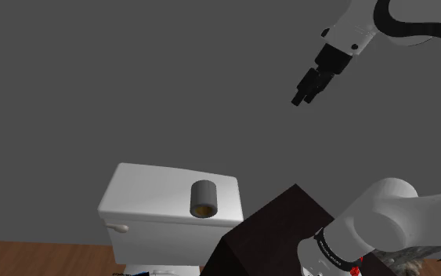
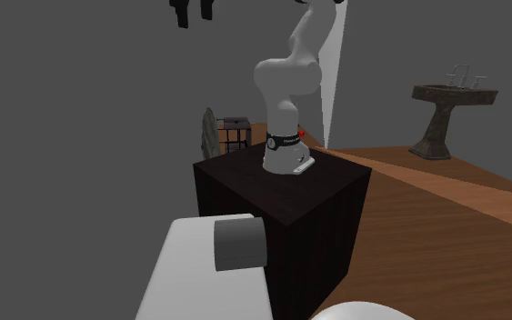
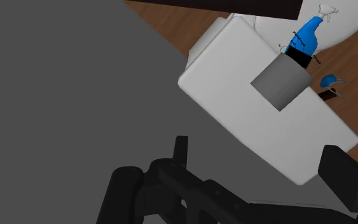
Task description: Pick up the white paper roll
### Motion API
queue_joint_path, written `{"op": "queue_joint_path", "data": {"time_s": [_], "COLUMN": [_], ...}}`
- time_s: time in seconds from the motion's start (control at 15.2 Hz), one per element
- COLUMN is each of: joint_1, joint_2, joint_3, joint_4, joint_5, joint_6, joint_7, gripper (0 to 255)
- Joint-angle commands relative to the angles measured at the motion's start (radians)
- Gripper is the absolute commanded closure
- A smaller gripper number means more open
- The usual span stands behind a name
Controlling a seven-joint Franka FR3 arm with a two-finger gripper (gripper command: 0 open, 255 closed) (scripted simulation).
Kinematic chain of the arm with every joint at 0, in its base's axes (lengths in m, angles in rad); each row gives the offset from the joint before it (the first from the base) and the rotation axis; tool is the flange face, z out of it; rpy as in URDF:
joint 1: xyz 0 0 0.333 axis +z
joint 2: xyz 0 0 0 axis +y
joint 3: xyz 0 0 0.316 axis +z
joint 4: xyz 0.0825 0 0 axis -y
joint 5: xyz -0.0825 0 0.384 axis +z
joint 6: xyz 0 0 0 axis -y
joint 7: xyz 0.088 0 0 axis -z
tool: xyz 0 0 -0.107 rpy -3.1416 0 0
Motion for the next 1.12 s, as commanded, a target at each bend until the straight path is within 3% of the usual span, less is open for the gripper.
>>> {"op": "queue_joint_path", "data": {"time_s": [0.0, 0.59, 1.06], "joint_1": [0.000, 0.035, 0.069], "joint_2": [0.000, -0.293, -0.341], "joint_3": [0.000, 0.325, 0.682], "joint_4": [0.000, -0.364, -0.511], "joint_5": [0.000, 0.047, 0.116], "joint_6": [0.000, 0.277, 0.485], "joint_7": [0.000, 0.312, 0.613], "gripper": [0, 0, 0]}}
